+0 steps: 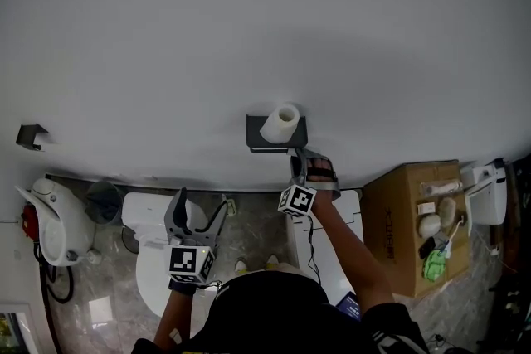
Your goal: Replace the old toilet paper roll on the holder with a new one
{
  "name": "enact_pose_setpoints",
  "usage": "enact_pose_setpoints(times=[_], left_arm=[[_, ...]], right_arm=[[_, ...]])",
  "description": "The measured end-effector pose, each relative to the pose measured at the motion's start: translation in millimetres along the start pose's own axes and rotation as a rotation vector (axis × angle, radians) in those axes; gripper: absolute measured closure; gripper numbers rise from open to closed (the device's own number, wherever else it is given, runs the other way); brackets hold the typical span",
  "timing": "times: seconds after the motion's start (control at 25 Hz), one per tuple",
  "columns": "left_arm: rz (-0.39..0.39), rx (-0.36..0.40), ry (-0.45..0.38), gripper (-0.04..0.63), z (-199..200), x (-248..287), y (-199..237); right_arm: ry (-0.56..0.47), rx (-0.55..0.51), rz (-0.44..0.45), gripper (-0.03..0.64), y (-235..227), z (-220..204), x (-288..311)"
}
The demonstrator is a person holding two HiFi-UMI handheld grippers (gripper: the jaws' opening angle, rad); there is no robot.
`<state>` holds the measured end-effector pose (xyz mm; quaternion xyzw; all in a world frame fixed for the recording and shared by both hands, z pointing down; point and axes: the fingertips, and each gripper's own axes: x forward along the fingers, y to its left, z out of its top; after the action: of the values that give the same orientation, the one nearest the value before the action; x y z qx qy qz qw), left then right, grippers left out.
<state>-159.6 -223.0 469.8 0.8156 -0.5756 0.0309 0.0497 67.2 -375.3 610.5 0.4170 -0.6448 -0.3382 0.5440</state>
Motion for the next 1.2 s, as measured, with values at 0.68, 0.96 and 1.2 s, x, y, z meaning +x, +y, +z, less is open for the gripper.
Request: enact_pose_setpoints(times=[0.68, 0.96, 1.2], left_arm=[[-0.125, 0.035, 0.016, 0.175, 7.4, 33.9, -29.4], [-0.177, 0.026, 0.001, 0.176, 19.2, 57.4, -43.1], [-0.246, 0.046, 0.001, 0.175, 26.6, 67.0, -65.9]], right_arm=[[0.042, 0.236, -0.037, 0.468, -17.8, -45.4, -41.1], [-0.096, 0.81, -0.007, 0.468, -51.3, -45.2, -83.9], [-0.32, 1.312, 0.073, 0.466, -97.2, -45.8, -134.2]])
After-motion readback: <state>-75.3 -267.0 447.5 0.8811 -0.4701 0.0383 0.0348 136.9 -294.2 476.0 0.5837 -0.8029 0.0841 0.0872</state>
